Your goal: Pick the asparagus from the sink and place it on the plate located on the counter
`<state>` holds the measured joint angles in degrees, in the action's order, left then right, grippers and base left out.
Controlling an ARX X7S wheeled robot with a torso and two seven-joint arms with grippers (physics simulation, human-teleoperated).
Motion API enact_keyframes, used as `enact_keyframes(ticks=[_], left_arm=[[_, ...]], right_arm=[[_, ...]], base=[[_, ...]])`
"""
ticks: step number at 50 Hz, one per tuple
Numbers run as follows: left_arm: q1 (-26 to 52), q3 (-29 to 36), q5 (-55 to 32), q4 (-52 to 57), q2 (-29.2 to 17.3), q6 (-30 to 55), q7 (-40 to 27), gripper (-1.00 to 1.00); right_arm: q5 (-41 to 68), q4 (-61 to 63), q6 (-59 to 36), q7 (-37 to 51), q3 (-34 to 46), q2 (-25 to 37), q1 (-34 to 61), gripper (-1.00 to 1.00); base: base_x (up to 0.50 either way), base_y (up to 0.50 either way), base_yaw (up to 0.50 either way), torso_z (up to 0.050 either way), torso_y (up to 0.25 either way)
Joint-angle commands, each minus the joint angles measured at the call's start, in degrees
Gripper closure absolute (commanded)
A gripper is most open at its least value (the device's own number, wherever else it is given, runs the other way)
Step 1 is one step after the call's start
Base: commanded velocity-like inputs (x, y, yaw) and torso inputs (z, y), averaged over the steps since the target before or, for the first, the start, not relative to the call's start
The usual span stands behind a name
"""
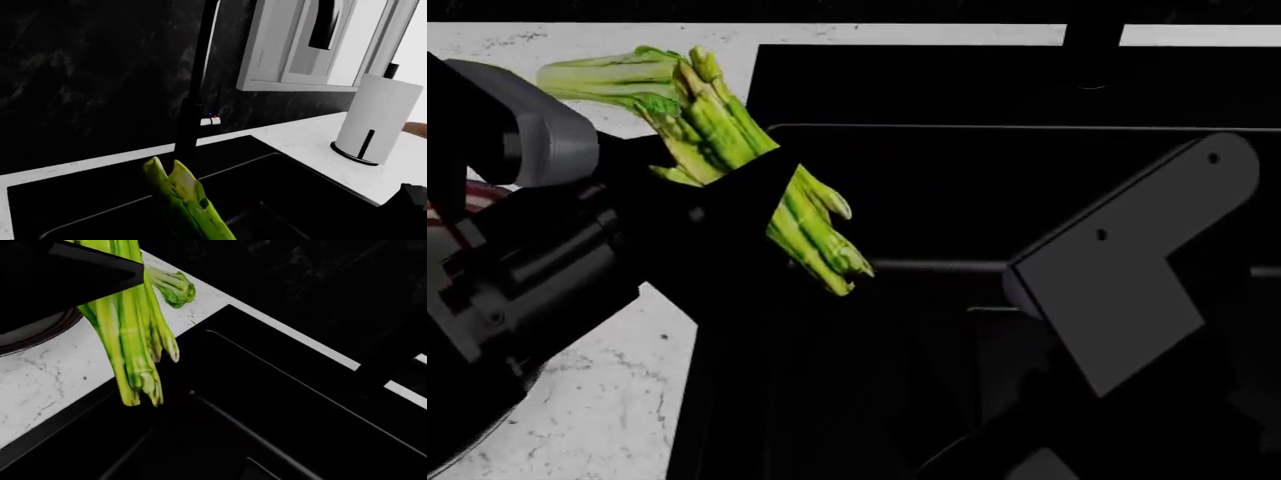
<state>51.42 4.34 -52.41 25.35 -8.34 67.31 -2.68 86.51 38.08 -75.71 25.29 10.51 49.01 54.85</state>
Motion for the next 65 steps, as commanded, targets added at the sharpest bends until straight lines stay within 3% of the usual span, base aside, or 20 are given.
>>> enact_keyframes(ticks=[1,11,21,27,37,44,64,65], left_arm=[[0.7,-4.0,-4.7,6.7,-1.1,5.1,-8.5,1.00],[3.0,-10.4,-13.9,12.9,-0.4,14.2,-19.9,1.00],[4.7,-14.3,-20.7,14.3,-1.1,17.5,-27.5,1.00],[3.0,-13.6,-19.6,15.0,-2.1,15.2,-26.2,1.00],[1.9,-16.7,-23.9,15.4,-2.7,15.6,-31.5,1.00],[2.2,-22.7,-33.8,16.5,-3.8,16.0,-45.4,1.00],[-8.7,-35.4,-46.4,21.8,-7.4,5.8,-55.0,1.00],[-14.1,-41.5,-48.2,23.1,-7.9,3.9,-54.2,1.00]], right_arm=[[-1.8,-0.5,1.0,-0.8,1.5,-0.9,0.4,-1.00],[-1.6,-0.8,0.9,-0.6,2.4,-1.3,1.7,-1.00],[-1.9,-1.3,1.0,-0.7,3.0,-1.2,2.5,-1.00],[-1.3,-1.4,0.9,-0.2,3.2,-1.0,3.0,-1.00],[-1.2,-1.7,0.8,0.0,4.1,-1.3,3.8,-1.00],[-1.4,-2.0,1.1,-0.3,4.4,-1.4,4.0,-1.00],[-2.9,-3.1,1.6,-1.2,6.0,-1.8,4.6,-1.00],[-3.6,-3.7,1.3,-1.5,6.7,-2.3,5.4,-1.00]], base=[[0.00,0.00,0.00,0.000,0.000],[0.00,0.00,0.00,0.000,0.000],[0.00,0.00,0.00,0.000,0.000],[0.00,0.00,0.00,0.000,0.002],[0.00,0.00,0.00,0.000,0.000],[0.00,0.00,0.00,0.000,0.000],[0.00,0.00,0.00,0.000,0.001],[0.00,0.00,0.00,0.000,0.000]])
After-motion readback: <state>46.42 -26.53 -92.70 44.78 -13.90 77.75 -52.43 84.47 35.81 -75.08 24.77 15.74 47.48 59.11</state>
